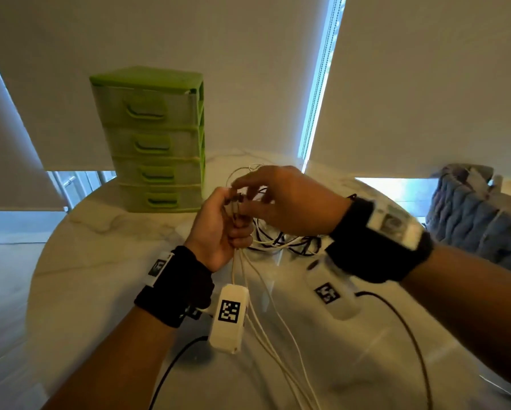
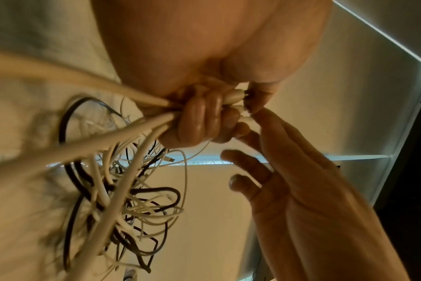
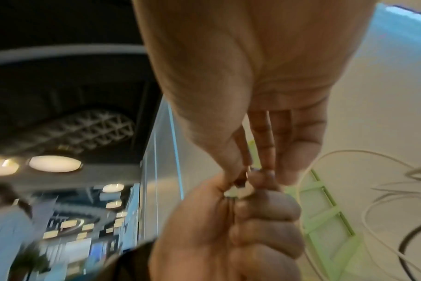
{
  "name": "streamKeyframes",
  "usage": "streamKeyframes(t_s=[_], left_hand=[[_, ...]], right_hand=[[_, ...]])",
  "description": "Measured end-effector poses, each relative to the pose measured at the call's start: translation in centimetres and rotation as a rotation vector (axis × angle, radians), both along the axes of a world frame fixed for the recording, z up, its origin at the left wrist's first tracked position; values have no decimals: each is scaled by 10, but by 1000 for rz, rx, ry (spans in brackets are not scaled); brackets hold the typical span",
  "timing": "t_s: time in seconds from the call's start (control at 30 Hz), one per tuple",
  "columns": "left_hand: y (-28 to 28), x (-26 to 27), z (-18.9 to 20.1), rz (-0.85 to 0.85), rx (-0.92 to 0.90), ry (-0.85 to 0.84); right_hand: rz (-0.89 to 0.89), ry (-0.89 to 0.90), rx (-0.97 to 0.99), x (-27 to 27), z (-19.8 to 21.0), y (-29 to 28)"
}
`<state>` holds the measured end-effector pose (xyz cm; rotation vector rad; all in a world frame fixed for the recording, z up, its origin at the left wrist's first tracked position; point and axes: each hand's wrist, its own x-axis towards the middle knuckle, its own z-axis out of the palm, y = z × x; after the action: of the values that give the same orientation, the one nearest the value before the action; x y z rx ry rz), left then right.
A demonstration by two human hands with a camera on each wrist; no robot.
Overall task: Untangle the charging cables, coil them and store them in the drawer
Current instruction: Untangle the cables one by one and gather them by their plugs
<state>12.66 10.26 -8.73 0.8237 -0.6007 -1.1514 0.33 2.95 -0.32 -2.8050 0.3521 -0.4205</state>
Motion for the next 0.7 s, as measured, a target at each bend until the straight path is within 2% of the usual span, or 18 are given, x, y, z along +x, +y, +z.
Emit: streamKeyframes(t_s=[0.13, 0.2, 0.3, 0.37, 0.43, 0.47, 0.57, 0.7], left_hand=[[1, -1, 1, 33, 4, 15], [0, 0, 4, 23, -4, 7], [-2, 3, 9, -25, 1, -2], [-4, 7, 9, -32, -8, -22], [-5, 8, 7, -24, -5, -48], [-6, 8, 5, -17, -4, -52], [-6, 11, 0, 13, -21, -20], [-3, 16, -2, 25, -39, -33]], right_hand=[[-104, -162, 25, 21, -13, 8], [-72, -133, 118, 20, -3, 0], [-34, 4, 304, 8, 26, -35], [-169, 93, 161, 7, 33, -74], [-341, 241, -83, 14, 25, -106], [-378, 325, -131, 18, 17, -117], [-340, 424, -70, 30, -3, -130], [-297, 325, -63, 39, -13, -137]])
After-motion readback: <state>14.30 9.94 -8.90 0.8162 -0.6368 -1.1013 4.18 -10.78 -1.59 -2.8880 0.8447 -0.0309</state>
